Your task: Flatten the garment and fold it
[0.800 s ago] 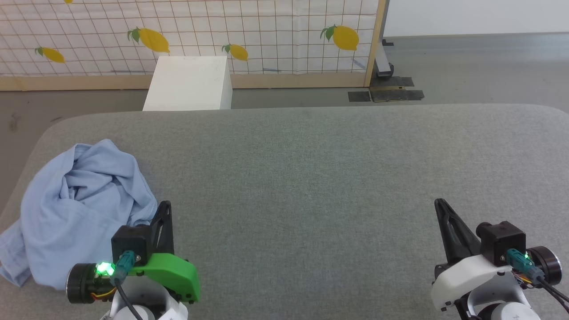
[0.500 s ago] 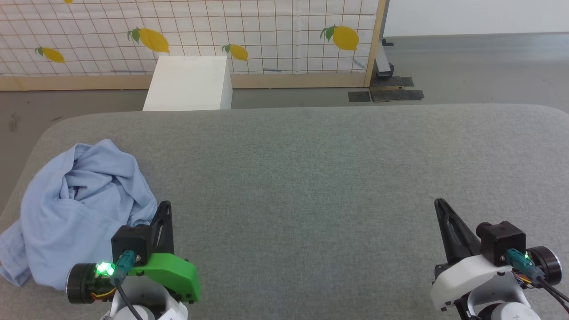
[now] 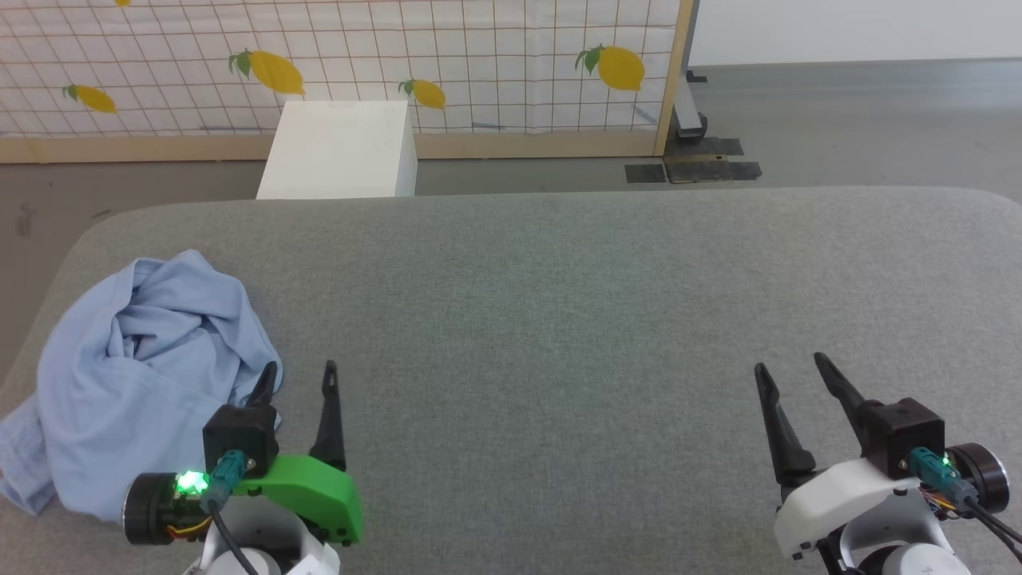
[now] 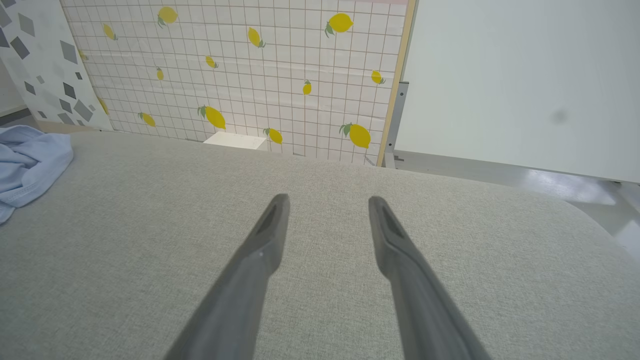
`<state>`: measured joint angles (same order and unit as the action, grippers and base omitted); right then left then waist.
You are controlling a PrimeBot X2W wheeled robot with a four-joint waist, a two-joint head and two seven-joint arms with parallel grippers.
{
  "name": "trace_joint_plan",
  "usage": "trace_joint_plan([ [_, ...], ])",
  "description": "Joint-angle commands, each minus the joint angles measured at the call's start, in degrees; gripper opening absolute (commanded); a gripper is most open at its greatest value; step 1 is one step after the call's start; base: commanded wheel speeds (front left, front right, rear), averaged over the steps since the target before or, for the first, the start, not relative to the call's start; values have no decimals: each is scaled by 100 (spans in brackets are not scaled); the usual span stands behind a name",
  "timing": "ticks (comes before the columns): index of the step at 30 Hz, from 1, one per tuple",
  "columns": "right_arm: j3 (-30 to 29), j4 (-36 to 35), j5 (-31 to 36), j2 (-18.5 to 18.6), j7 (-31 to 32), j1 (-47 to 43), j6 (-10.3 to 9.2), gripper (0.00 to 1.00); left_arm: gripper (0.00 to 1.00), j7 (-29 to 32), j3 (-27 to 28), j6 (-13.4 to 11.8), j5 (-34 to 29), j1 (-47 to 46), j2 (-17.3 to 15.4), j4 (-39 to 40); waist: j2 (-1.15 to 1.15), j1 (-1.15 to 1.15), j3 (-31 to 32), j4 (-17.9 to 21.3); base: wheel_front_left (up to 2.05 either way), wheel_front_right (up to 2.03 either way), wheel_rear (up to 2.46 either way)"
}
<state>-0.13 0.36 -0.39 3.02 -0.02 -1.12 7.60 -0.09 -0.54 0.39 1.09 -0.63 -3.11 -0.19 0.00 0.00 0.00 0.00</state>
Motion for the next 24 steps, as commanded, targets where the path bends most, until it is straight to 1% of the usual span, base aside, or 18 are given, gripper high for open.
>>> trace_joint_plan([
  [1,0,11,-9,0,-33,11,0,100,100,-36,-20,-15,20,-15,1,-24,0,0,0,0,0,0,0],
  [14,11,75,20,-2,-177,55,-1,100,100,-191,-150,-95,110,-101,-1,-175,0,0,2,-127,0,0,0],
  [22,45,124,66,-3,-252,84,-2,100,100,-287,-212,-147,171,-138,-9,-260,0,0,10,-350,0,0,0],
  [24,50,138,79,-3,-282,93,-2,100,100,-324,-240,-165,192,-151,-15,-290,0,0,14,-461,0,0,0],
])
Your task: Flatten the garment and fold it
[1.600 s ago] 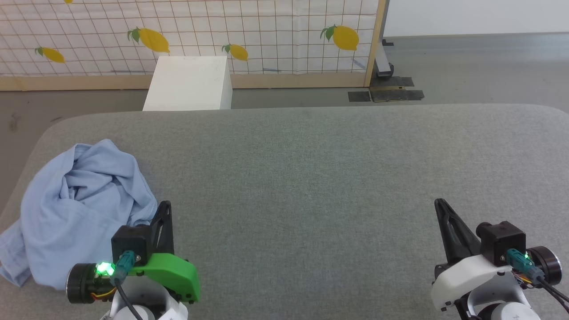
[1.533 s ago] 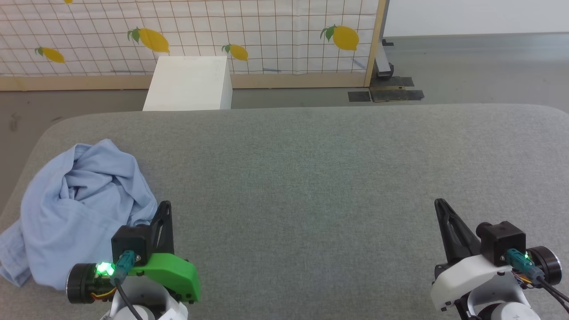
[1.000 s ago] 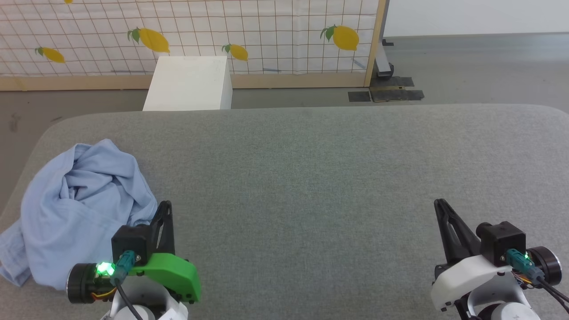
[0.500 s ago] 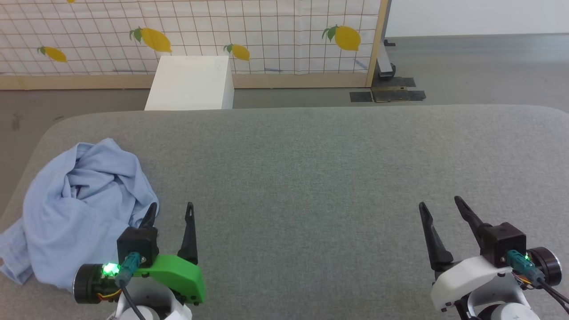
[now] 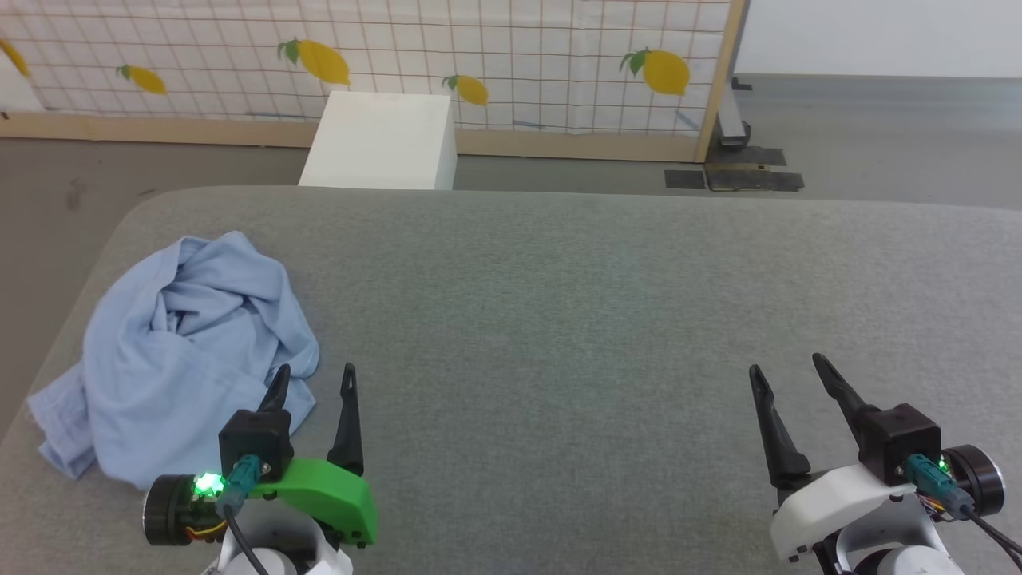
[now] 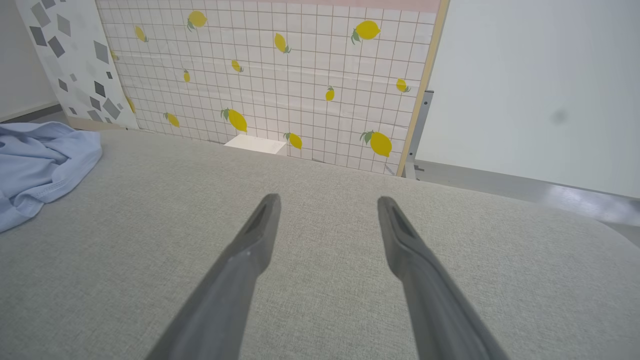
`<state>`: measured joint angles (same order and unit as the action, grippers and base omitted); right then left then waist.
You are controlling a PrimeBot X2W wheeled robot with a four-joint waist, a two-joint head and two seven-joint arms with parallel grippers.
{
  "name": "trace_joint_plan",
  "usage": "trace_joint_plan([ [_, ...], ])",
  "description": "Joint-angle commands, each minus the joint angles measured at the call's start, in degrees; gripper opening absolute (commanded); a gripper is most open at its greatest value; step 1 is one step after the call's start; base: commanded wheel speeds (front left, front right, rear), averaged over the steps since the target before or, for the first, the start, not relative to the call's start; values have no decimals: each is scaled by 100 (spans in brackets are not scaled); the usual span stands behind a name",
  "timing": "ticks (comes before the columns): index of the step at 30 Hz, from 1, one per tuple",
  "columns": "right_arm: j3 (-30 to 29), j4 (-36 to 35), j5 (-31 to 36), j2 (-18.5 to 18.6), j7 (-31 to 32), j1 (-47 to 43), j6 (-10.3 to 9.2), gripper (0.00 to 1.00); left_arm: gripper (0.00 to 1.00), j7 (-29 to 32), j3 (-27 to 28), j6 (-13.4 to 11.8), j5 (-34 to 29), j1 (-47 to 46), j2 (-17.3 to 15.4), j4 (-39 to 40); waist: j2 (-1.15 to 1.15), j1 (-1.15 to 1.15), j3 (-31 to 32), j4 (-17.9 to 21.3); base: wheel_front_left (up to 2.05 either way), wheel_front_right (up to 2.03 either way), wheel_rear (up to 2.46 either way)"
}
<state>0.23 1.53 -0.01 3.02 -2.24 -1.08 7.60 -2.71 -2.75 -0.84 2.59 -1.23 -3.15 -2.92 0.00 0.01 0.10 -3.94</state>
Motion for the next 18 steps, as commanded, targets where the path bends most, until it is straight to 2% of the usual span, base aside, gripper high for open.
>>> trace_joint_plan([
  [1,19,26,43,-3,-71,94,-2,100,100,-76,-28,-49,50,-95,-13,-27,0,-1,5,-107,0,0,0],
  [18,68,125,62,-5,-235,150,-4,100,100,-274,-135,-162,167,-150,-62,-150,0,-1,5,-788,0,0,0],
])
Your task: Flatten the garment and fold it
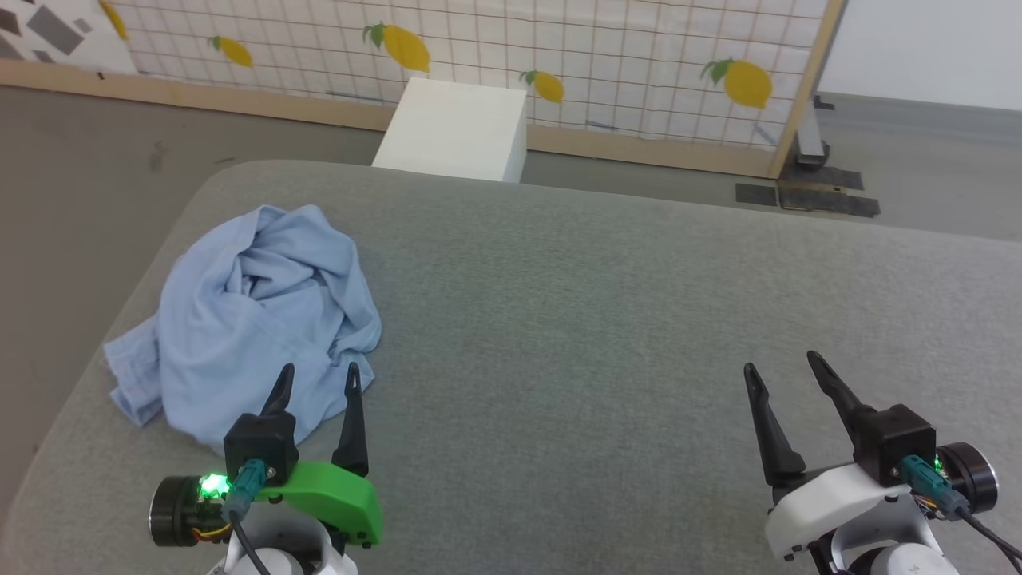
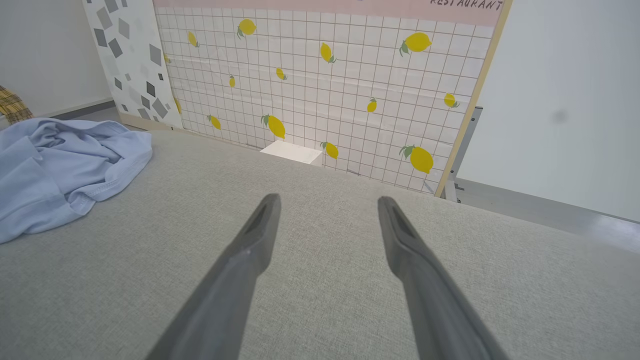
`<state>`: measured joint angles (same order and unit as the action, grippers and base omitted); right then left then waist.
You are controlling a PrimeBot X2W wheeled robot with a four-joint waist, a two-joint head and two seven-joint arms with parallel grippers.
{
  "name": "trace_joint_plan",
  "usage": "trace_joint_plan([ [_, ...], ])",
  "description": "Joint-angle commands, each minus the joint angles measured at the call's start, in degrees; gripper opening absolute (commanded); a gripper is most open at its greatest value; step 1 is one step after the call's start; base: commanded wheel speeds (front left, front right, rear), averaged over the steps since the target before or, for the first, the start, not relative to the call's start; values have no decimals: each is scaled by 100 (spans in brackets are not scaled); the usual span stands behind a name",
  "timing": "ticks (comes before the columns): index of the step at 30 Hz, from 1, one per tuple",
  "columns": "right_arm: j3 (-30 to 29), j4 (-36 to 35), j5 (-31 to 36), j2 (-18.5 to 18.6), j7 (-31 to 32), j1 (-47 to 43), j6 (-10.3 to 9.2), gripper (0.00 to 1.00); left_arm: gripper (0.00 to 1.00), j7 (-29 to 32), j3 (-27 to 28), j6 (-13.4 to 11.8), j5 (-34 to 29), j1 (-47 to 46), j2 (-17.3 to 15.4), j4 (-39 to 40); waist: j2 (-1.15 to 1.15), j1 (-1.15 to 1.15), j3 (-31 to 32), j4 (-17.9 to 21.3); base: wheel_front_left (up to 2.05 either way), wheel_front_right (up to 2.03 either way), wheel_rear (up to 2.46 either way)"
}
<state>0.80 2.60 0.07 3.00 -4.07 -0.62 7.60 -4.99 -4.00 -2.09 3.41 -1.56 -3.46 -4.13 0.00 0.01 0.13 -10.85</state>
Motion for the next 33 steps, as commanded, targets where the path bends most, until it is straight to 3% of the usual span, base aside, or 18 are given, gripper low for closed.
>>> trace_joint_plan([
  [1,13,25,57,-4,-63,108,-4,100,100,-58,-18,-43,92,-121,-36,-39,0,-1,4,-141,0,0,0],
  [33,76,225,80,-8,-395,240,-7,100,100,-434,-192,-285,370,-207,-123,-275,0,-1,-5,-1368,0,0,0],
])
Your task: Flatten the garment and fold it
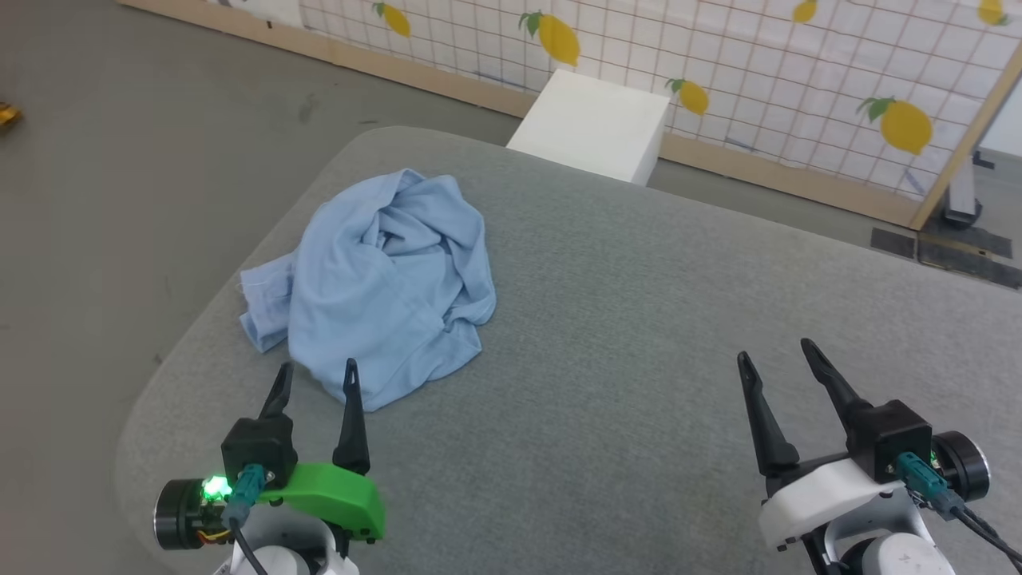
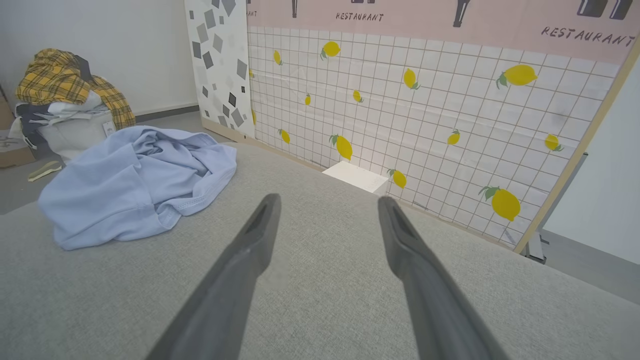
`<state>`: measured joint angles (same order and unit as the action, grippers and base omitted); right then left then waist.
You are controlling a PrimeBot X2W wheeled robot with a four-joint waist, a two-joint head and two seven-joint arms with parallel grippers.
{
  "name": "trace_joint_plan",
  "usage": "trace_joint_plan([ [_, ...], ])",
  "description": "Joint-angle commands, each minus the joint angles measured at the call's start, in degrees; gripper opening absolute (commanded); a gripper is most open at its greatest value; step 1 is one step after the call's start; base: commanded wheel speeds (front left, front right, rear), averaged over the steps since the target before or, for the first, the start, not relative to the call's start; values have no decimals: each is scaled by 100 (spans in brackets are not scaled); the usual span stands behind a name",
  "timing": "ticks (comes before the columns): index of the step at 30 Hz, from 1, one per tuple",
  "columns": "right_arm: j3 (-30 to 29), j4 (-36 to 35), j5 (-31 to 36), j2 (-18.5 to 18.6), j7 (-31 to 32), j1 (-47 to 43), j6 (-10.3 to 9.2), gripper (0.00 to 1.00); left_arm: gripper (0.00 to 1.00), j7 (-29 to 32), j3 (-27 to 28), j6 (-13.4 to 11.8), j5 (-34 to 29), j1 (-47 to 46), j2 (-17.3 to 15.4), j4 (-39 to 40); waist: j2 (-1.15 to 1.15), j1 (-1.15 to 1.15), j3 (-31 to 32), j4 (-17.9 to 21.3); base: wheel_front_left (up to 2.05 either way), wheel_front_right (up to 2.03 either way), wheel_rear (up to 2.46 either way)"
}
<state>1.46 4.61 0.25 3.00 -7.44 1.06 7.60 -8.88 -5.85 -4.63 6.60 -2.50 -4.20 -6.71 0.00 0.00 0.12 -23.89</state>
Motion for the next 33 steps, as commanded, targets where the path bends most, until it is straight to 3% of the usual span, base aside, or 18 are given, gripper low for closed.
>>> trace_joint_plan([
  [1,15,32,64,-8,-69,78,-7,100,100,-58,-7,-41,62,-110,-53,-22,0,0,-5,-100,0,0,0],
  [27,81,115,154,-11,-279,192,-9,100,100,-363,-34,-258,317,-102,-87,-124,0,0,-111,-816,0,0,0],
  [33,158,80,215,-11,-283,321,-10,100,100,-433,6,-225,457,-180,-116,-129,0,0,-321,-824,0,0,0],
])
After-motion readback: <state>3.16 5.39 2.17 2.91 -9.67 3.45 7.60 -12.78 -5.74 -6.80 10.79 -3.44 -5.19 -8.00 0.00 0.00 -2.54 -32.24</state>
